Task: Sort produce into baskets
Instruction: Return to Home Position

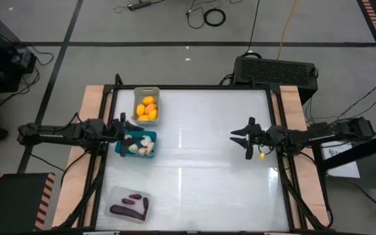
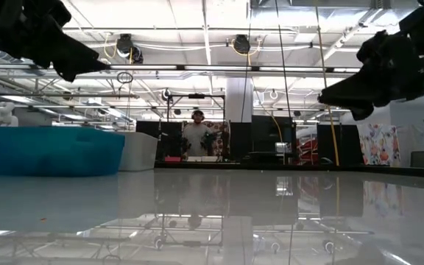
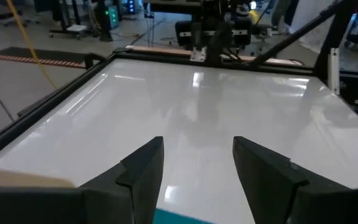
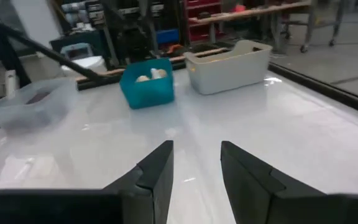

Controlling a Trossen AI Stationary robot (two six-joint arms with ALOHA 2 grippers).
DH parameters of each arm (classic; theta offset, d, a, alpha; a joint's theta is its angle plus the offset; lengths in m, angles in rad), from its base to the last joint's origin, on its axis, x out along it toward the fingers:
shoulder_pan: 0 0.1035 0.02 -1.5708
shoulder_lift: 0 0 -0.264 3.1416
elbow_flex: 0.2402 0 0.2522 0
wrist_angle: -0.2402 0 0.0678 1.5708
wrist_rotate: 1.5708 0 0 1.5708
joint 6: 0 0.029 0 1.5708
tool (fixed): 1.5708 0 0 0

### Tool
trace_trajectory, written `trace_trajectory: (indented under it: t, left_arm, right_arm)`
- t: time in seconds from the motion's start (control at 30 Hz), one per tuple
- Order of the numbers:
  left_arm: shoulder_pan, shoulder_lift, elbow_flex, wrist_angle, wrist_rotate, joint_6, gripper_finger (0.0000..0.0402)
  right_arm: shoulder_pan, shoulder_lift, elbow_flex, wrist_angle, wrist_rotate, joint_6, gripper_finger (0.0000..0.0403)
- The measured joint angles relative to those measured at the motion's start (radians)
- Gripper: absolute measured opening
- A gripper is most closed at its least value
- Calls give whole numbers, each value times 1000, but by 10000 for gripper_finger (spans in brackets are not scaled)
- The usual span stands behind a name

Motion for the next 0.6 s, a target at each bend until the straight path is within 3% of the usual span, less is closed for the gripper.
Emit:
trace_trajectory:
  t: [0.23,0.6]
  left_arm:
    - [0,-61,-54,35,-35,-53,201]
    - [0,-76,-87,80,-98,-98,201]
  right_arm:
    - [-28,-121,2,-130,-2,-54,125]
    - [-28,-138,2,-288,-53,-75,125]
